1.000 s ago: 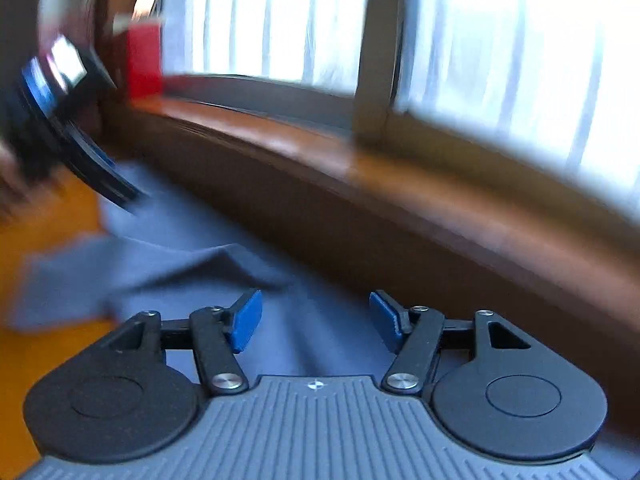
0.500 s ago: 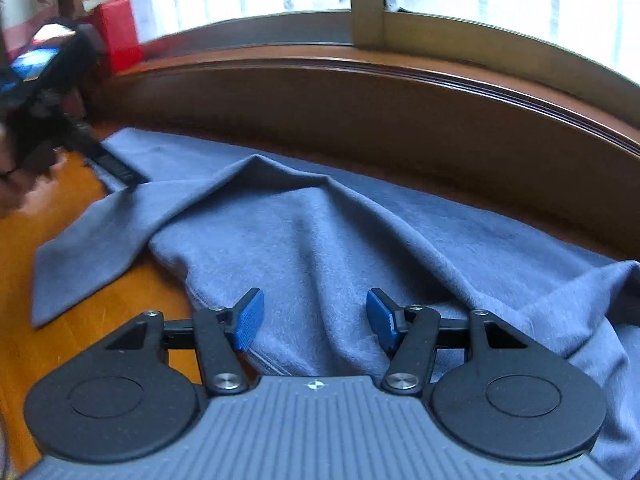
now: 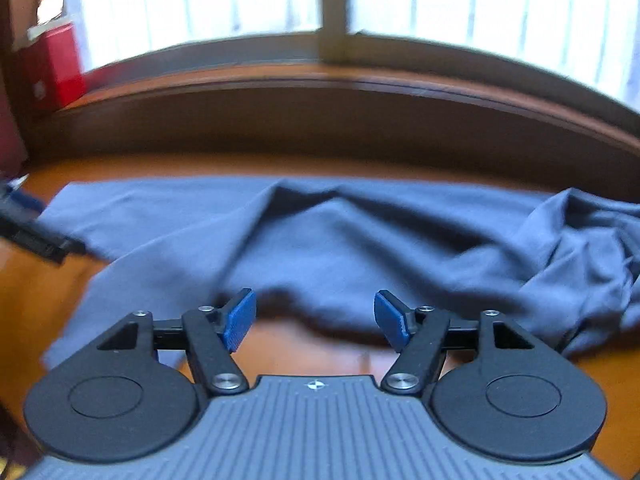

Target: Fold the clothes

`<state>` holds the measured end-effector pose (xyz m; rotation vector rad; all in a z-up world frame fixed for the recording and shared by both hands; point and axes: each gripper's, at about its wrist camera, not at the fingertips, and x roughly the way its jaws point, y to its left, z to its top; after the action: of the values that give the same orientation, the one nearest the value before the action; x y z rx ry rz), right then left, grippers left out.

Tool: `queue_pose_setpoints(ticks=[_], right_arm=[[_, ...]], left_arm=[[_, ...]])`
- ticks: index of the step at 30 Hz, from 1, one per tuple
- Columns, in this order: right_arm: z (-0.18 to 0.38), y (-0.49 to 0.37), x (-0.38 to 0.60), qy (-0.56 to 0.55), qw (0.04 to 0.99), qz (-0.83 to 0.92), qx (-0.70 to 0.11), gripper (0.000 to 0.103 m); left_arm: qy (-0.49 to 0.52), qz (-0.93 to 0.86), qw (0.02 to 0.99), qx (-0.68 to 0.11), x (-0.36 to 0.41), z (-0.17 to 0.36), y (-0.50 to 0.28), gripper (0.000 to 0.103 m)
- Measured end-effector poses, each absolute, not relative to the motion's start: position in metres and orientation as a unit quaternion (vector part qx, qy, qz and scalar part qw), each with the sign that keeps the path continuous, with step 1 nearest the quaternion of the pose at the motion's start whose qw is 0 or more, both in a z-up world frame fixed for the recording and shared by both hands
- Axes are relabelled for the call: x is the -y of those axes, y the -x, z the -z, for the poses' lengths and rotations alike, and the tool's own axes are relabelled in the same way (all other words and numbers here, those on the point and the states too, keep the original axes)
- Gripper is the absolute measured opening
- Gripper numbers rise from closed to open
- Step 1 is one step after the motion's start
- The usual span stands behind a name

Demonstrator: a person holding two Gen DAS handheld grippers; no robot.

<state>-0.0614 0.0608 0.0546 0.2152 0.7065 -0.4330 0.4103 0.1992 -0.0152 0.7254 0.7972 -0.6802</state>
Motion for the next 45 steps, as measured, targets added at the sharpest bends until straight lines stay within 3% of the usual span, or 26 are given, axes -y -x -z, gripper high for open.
queue_pose_setpoints(ticks=[7, 16, 22, 30, 37, 39, 40, 41, 45], right_arm=[[-0.038, 0.041, -0.101, -0.125, 0.915, 0.172, -0.344, 0.069], [-0.042, 0.026, -0.144, -0.166, 0.894, 0.265, -0.321, 0.070], [-0.035, 0.027, -0.186, -0.288, 0.846, 0.364, -0.262, 0.070], [-0.031, 0.018, -0.251, -0.265, 0.812, 0.449, -0.263, 0.070], [-0.023, 0.009, -0.245, -0.236, 0.773, 0.519, -0.277, 0.072], [-0.021, -0.001, -0.245, -0.210, 0.790, 0.499, -0.287, 0.064], [-0.020, -0.007, -0.246, -0.192, 0.799, 0.488, -0.293, 0.044], [-0.021, -0.012, -0.245, -0.185, 0.806, 0.477, -0.298, 0.010], [-0.037, -0.028, -0.241, -0.133, 0.824, 0.457, -0.307, 0.008]], left_arm=[[-0.348, 0.332, 0.786, -0.389, -0.228, 0.016, -0.419, 0.093], [-0.369, 0.396, 0.757, -0.366, -0.251, 0.016, -0.442, 0.093], [-0.389, 0.461, 0.727, -0.329, -0.283, 0.009, -0.472, 0.094], [-0.413, 0.510, 0.687, -0.311, -0.310, 0.018, -0.490, 0.094], [-0.402, 0.527, 0.681, -0.311, -0.310, 0.012, -0.487, 0.094], [-0.402, 0.529, 0.682, -0.305, -0.311, 0.008, -0.488, 0.094], [-0.402, 0.527, 0.686, -0.300, -0.311, 0.008, -0.489, 0.094], [-0.401, 0.524, 0.690, -0.297, -0.311, 0.007, -0.490, 0.094], [-0.390, 0.514, 0.703, -0.298, -0.312, 0.006, -0.500, 0.094]])
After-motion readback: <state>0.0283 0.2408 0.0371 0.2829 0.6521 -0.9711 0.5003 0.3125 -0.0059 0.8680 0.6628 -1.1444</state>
